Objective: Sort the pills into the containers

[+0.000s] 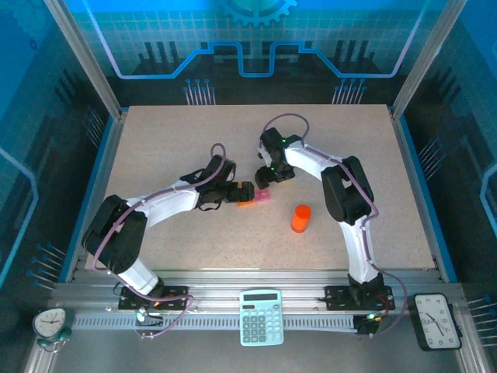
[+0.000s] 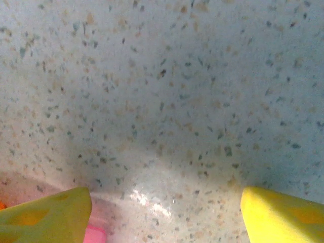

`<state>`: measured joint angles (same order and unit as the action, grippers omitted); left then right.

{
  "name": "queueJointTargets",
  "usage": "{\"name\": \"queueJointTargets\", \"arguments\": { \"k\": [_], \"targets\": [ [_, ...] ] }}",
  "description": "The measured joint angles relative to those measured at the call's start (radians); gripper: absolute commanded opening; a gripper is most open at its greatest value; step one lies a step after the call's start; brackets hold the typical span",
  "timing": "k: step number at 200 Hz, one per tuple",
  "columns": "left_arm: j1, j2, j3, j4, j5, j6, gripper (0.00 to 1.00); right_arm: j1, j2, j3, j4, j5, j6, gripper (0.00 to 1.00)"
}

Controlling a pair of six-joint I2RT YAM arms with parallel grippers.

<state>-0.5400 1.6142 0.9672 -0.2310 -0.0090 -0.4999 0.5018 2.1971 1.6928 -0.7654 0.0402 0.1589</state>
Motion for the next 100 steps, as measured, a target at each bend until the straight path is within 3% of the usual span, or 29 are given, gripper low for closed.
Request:
{"name": "queueJointTargets", "arguments": {
  "k": [61, 100],
  "targets": [
    [-0.003, 0.016, -0.022, 0.009, 0.005, 0.0, 0.99, -0.002, -0.089, -0.084, 0.003, -0.024, 0.034, 0.8],
    [-0.011, 0.041, -0.022, 0.028, 0.011, 0.0, 0.99, -0.053, -0.232, -0.152, 0.035, -0.046, 0.09, 0.83]
  ]
}}
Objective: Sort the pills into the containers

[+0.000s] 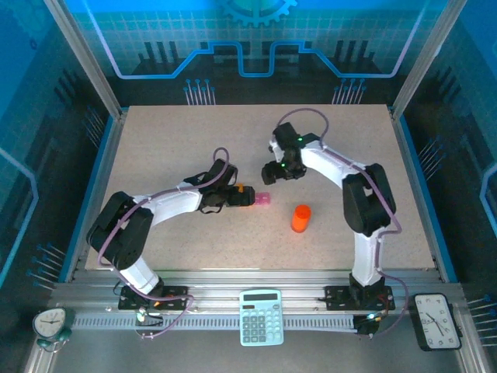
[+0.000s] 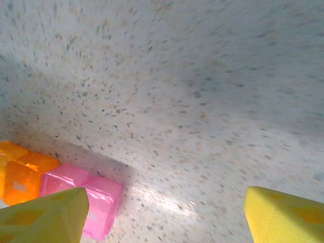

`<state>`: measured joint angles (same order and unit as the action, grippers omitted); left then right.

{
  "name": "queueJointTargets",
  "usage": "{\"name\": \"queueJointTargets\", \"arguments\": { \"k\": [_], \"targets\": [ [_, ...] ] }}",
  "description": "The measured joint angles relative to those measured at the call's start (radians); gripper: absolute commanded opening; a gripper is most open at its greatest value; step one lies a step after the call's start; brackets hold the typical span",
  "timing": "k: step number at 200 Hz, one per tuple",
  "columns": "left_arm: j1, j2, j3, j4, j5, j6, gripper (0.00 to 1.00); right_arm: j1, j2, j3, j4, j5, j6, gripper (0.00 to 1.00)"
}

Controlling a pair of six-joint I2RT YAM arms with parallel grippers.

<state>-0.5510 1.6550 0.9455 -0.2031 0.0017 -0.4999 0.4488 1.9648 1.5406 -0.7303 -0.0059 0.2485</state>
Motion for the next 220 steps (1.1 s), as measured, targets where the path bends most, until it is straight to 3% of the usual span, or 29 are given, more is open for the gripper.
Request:
{"name": "queueJointTargets", "arguments": {
  "k": [40, 133, 220],
  "targets": [
    [-0.01, 0.033, 0.001, 0.008, 0.009, 0.0, 0.99, -0.088, -0.169, -0.084, 0.031, 0.026, 0.071, 1.0],
    [-0.046, 0.093, 0.059, 0.024, 0.022, -0.008, 0.99, -0.116, -0.365, -0.11, 0.009, 0.154, 0.134, 1.0],
    [-0.089, 0.137, 0.121, 0.029, 0.022, -0.026, 0.99, -0.152, -0.507, -0.278, 0.031, 0.206, 0.182, 1.0]
  ]
}}
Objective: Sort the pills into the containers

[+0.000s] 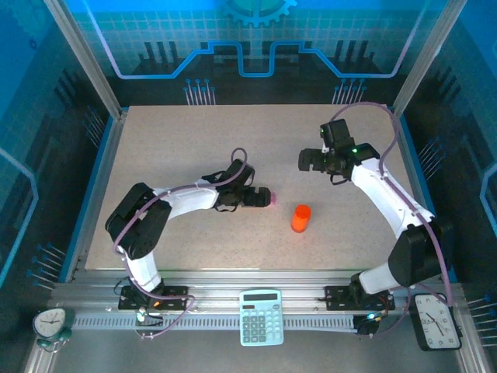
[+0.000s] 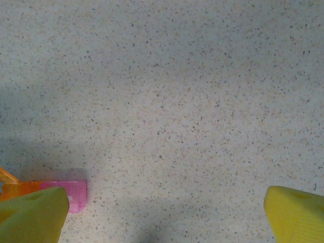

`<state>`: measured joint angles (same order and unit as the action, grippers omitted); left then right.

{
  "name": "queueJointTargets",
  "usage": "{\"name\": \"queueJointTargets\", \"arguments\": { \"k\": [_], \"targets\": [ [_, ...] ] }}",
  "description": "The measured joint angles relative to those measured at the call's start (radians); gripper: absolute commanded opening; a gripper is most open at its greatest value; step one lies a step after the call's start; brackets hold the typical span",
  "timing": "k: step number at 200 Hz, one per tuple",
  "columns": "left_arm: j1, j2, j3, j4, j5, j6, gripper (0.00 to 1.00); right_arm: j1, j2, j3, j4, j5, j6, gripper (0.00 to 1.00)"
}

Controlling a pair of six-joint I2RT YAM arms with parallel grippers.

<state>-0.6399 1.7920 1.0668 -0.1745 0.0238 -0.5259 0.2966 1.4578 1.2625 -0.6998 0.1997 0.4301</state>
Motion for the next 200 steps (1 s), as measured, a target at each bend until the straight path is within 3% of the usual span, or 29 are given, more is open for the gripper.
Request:
{"name": "queueJointTargets", "arguments": {
  "k": [46, 200],
  "targets": [
    [-0.018, 0.027, 0.026, 0.0, 0.0, 0.0, 0.99, -0.016, -0.097, -0.15, 0.048, -0.087, 0.019, 1.0],
    [-0.037, 0.056, 0.085, -0.008, -0.002, 0.001, 0.99, -0.018, -0.212, -0.27, 0.096, -0.25, 0.021, 1.0]
  ]
}}
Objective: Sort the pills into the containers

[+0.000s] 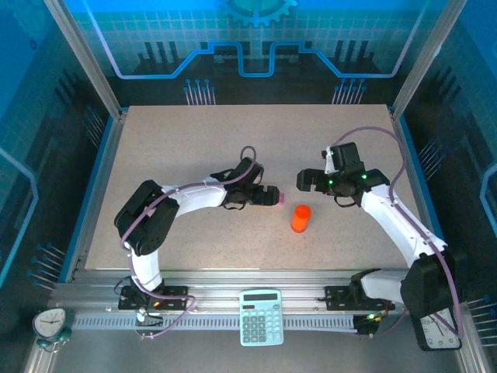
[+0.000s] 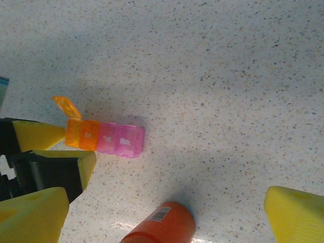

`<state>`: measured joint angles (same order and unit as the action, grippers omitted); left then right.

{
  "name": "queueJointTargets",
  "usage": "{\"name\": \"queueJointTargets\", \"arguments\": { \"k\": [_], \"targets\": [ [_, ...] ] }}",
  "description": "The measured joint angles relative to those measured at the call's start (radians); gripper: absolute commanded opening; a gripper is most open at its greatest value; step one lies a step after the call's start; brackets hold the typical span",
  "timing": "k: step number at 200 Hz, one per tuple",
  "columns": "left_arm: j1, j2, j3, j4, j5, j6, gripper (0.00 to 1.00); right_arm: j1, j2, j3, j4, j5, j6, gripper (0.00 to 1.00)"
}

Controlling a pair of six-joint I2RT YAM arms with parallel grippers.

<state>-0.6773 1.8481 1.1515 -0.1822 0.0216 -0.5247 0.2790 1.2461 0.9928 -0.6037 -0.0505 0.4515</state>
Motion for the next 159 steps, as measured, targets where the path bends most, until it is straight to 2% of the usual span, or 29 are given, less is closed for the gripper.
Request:
{"name": "queueJointTargets", "arguments": {
  "k": [42, 69, 118, 159],
  "targets": [
    [0.011, -0.102, 0.0, -0.049, -0.006, 0.017, 0.99, 0.004, -0.008, 0.0, -0.038, -0.051, -0.011, 0.96],
    [0.06, -0.218, -0.024, -0.054, -0.006, 0.035, 0.99, 0.048, 0.002, 0.016, -0.094, -0.055, -0.023, 0.96],
    [0.143, -0.368, -0.126, -0.057, -0.01, 0.038, 0.99, 0.163, 0.04, 0.048, -0.195, 0.017, -0.06, 1.0],
    [0.174, -0.403, -0.178, -0.064, -0.01, 0.037, 0.99, 0.213, 0.086, 0.048, -0.246, 0.064, -0.087, 0.99]
  ]
}}
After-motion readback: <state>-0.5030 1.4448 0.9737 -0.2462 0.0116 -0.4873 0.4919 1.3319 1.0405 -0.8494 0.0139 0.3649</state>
